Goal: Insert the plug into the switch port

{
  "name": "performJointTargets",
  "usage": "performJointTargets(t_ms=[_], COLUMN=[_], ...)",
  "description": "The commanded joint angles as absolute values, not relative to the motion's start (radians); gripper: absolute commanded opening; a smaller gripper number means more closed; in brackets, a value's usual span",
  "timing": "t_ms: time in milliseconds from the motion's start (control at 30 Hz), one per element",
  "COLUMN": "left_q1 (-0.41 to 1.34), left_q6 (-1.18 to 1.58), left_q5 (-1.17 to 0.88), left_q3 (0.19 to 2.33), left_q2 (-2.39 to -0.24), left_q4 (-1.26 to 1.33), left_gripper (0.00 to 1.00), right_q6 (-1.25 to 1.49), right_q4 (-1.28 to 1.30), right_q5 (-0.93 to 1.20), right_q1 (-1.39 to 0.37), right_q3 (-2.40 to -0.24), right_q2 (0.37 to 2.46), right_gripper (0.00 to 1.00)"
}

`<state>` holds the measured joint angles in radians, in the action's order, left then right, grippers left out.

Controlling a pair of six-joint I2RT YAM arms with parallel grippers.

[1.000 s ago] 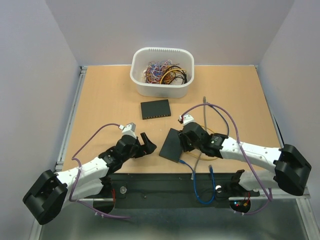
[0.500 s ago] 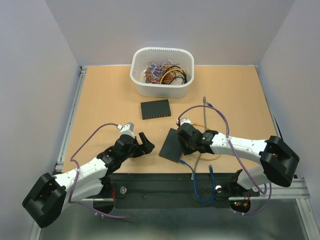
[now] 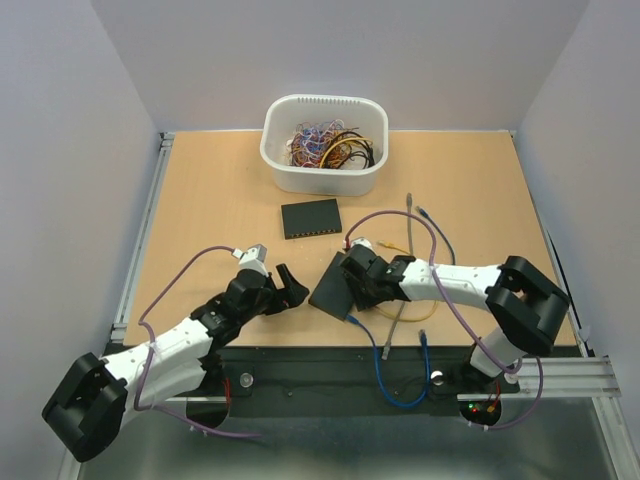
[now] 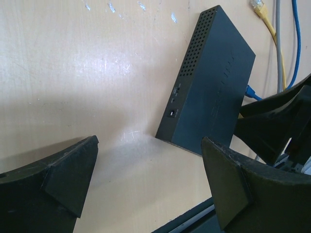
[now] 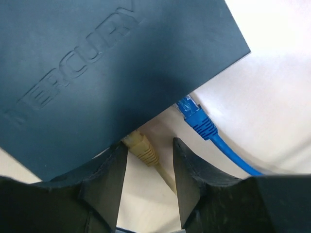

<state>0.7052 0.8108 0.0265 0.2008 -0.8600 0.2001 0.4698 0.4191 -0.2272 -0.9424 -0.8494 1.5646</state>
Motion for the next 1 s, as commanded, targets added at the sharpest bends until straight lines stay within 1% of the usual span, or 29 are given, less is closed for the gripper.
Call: performJointTargets(t_ms=[0, 100, 200, 300, 333, 433, 767, 967], left_q1=[0.701, 0.698, 0.698, 0.696, 0.696, 0.695, 0.693, 0.692], left_q6=[0.793, 0.793, 0.793, 0.790, 0.787, 0.779, 0.804, 0.842], left_q5=[0.028, 0.028, 0.026, 0.028, 0.032, 0.058, 0.097, 0.231], left_q3=[0.225, 0.222, 0.227, 0.242, 0.247, 0.276, 0.365, 0.471], left_q2=[-0.830, -0.812, -0.802, -0.786, -0.776, -0.743, -0.652, -0.534], left_q4=[0.175, 0.169, 0.158, 0.135, 0.124, 0.074, -0.044, -0.213], left_gripper=[0.99, 0.99, 0.99, 0.99, 0.99, 0.99, 0.99, 0.99], right_q6=[0.463, 0.454, 0.414, 0.381, 0.362, 0.322, 0.290, 0.284], right_q4=[0.322, 0.295, 0.285, 0.284, 0.284, 0.285, 0.293, 0.299], right_q5=[-0.189, -0.155, -0.120, -0.071, -0.049, -0.020, 0.032, 0.084], right_q1=[-0.939, -0.939, -0.939, -0.942, -0.943, -0.966, -1.026, -1.031], right_q3=[-0.923, -0.957, -1.050, -1.121, -1.170, -1.241, -1.538, -1.747], right_q2=[1.606, 1.646, 1.698, 1.767, 1.787, 1.870, 2.114, 2.219], right_gripper=[0.48, 0.46, 0.44, 0.38, 0.35, 0.30, 0.28, 0.28])
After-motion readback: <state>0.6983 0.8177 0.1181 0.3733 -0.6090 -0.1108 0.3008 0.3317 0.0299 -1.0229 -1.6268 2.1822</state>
